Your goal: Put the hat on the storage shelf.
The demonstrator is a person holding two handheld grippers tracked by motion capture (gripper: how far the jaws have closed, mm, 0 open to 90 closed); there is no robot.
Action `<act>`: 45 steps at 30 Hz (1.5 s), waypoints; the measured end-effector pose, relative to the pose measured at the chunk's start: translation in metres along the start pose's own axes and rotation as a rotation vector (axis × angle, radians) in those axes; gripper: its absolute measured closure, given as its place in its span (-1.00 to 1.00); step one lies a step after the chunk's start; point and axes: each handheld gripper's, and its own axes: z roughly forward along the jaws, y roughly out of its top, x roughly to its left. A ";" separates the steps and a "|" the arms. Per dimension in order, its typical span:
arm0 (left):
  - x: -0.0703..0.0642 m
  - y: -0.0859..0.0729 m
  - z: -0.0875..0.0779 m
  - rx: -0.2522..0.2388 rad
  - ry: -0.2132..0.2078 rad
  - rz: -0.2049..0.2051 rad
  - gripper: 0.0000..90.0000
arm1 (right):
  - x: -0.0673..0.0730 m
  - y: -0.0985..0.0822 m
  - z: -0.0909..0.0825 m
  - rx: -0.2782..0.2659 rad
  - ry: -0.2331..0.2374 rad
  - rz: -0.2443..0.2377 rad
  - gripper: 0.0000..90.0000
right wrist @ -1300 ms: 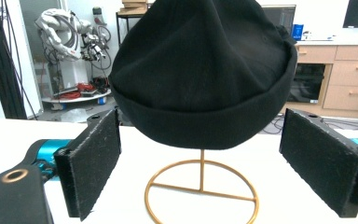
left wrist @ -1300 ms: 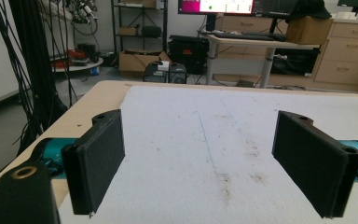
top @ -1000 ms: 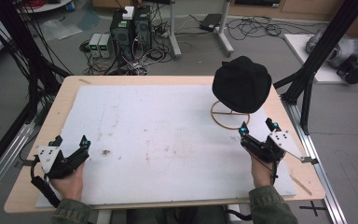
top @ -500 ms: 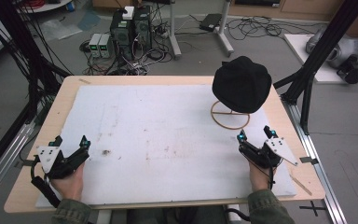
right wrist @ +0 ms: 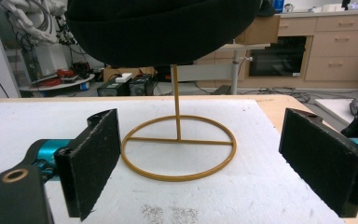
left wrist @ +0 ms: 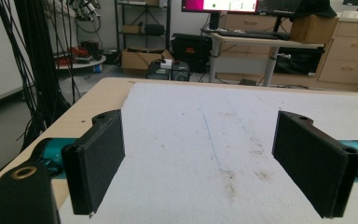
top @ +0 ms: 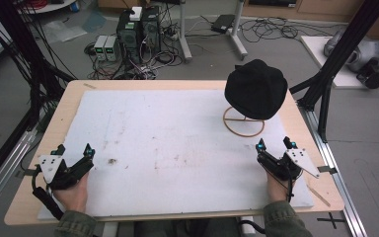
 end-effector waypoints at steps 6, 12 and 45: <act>0.000 0.000 0.000 0.003 -0.002 -0.003 -0.62 | 0.001 0.000 0.000 0.003 0.005 -0.003 -0.73; 0.000 0.000 0.000 0.003 -0.003 -0.005 -0.62 | 0.003 -0.001 0.000 0.004 0.010 -0.014 -0.73; 0.001 0.000 -0.002 0.006 -0.005 -0.013 -0.62 | 0.004 -0.002 -0.002 -0.003 0.035 0.013 -0.73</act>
